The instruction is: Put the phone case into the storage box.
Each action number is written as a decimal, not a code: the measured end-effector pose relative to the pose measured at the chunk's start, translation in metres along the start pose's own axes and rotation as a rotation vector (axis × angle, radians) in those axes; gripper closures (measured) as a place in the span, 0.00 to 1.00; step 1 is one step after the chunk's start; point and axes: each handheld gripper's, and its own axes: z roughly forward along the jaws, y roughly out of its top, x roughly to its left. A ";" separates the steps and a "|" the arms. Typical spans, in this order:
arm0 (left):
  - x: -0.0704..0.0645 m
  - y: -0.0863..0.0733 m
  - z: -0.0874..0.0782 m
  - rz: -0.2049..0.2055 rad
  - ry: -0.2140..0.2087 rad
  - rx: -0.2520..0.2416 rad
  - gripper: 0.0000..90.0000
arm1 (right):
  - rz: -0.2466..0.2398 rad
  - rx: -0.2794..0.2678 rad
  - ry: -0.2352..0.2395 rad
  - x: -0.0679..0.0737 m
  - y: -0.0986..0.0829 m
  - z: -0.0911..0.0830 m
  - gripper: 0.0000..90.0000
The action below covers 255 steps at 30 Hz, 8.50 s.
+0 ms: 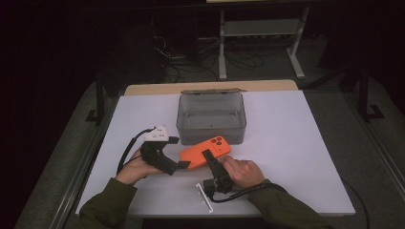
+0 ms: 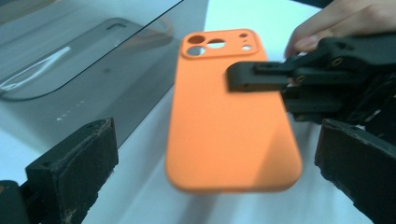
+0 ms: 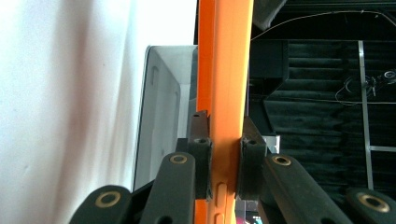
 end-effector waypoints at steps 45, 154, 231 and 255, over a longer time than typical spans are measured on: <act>-0.002 -0.073 -0.020 -0.064 0.204 0.047 0.00 | 0.024 0.021 0.019 -0.003 -0.005 0.000 0.87; -0.003 -0.072 -0.021 -0.062 0.224 0.046 0.00 | 0.727 0.023 0.326 -0.050 -0.042 0.010 0.87; -0.003 -0.071 -0.022 -0.059 0.226 0.045 0.00 | 1.426 -0.062 0.678 -0.072 -0.099 0.025 0.87; -0.003 -0.071 -0.022 -0.058 0.227 0.046 0.00 | 1.536 -0.077 0.737 -0.078 -0.112 0.025 0.87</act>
